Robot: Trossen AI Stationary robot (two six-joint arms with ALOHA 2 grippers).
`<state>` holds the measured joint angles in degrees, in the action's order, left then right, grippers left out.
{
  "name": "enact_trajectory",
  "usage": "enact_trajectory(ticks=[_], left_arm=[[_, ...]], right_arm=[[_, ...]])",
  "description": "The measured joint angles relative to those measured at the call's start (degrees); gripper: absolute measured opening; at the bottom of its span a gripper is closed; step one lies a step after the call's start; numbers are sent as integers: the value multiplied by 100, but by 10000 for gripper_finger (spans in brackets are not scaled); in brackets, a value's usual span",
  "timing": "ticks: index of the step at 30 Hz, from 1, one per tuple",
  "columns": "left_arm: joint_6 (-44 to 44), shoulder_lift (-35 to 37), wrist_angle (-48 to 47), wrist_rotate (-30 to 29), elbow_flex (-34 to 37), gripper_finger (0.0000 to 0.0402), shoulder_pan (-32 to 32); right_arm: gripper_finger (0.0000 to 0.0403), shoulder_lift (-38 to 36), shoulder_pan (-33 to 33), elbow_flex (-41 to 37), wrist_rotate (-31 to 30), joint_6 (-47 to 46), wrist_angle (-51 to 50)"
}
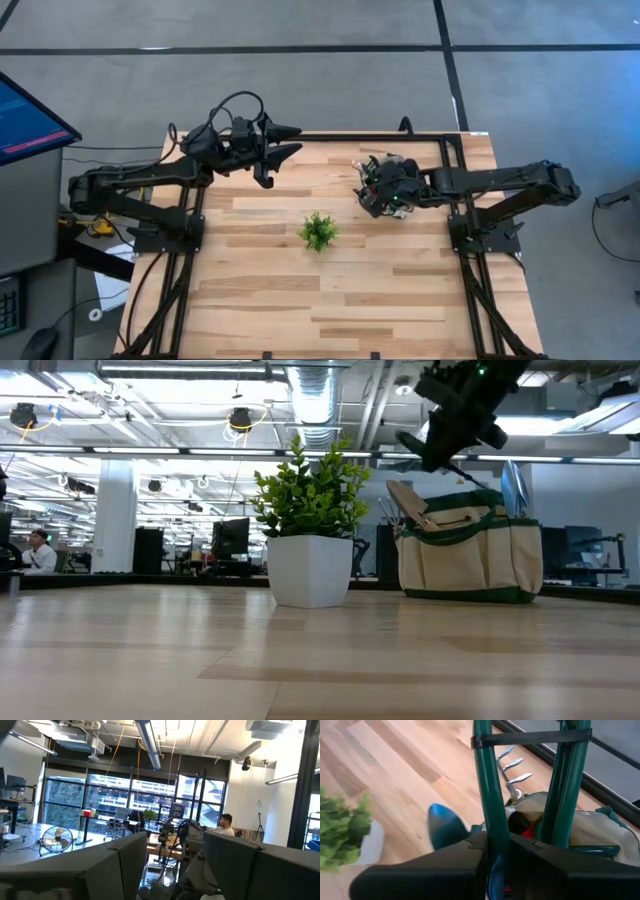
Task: Pick & Place Garden tools in Gardening bag
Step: Put the green fruit pruner into the brown gardening bag
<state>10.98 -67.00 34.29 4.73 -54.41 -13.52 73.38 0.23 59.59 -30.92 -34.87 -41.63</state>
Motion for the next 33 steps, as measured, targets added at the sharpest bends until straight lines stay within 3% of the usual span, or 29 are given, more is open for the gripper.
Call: enact_trajectory(ticks=[18,26,33], left_arm=[[2,0,0,0,-2,182,1],[1,0,0,0,-7,182,3],[1,0,1,0,-7,182,3]], right_arm=[[29,-316,-407,-653,195,144,510],[29,-669,-413,-653,-589,441,460],[29,-614,-516,-653,-411,487,339]])
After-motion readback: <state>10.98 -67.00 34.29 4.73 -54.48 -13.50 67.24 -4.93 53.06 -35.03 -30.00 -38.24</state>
